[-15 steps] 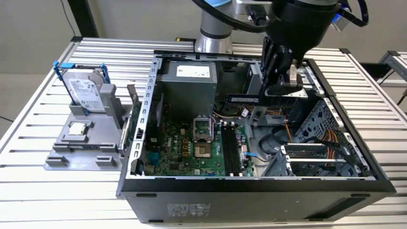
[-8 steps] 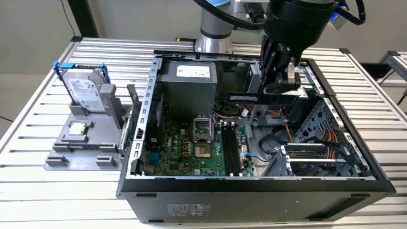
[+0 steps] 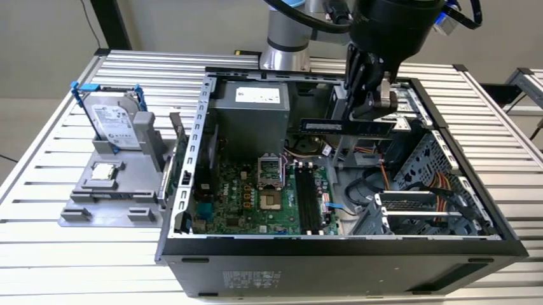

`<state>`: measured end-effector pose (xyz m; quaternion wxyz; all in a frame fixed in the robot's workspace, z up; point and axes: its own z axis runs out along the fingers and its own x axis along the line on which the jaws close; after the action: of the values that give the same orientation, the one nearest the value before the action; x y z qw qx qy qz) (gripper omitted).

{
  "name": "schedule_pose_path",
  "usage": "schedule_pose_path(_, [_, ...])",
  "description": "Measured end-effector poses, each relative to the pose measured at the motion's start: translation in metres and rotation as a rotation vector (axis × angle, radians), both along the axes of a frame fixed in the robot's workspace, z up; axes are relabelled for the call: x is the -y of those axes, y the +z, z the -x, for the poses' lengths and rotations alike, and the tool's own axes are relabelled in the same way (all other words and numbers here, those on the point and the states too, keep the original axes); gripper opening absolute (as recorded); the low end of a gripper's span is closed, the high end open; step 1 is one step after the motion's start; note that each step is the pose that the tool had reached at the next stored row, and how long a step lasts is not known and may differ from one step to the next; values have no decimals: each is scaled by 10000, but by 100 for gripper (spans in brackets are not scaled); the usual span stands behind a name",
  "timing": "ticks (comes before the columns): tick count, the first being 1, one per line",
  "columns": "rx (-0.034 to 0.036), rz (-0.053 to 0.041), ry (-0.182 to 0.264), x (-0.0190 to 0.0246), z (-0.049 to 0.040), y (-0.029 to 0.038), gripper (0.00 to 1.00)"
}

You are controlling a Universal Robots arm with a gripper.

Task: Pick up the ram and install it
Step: 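Insert the ram into the slot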

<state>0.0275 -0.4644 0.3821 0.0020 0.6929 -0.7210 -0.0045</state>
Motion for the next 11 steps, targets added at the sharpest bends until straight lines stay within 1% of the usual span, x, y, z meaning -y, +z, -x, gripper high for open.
schedule_pose_path(3, [0, 0, 0, -36, 1, 0, 0])
schedule_pose_path(7, [0, 0, 0, -73, 1, -1, 0])
schedule_pose_path(9, [0, 0, 1, -84, 1, -1, 0])
schedule_pose_path(11, [0, 0, 1, -84, 1, -1, 0])
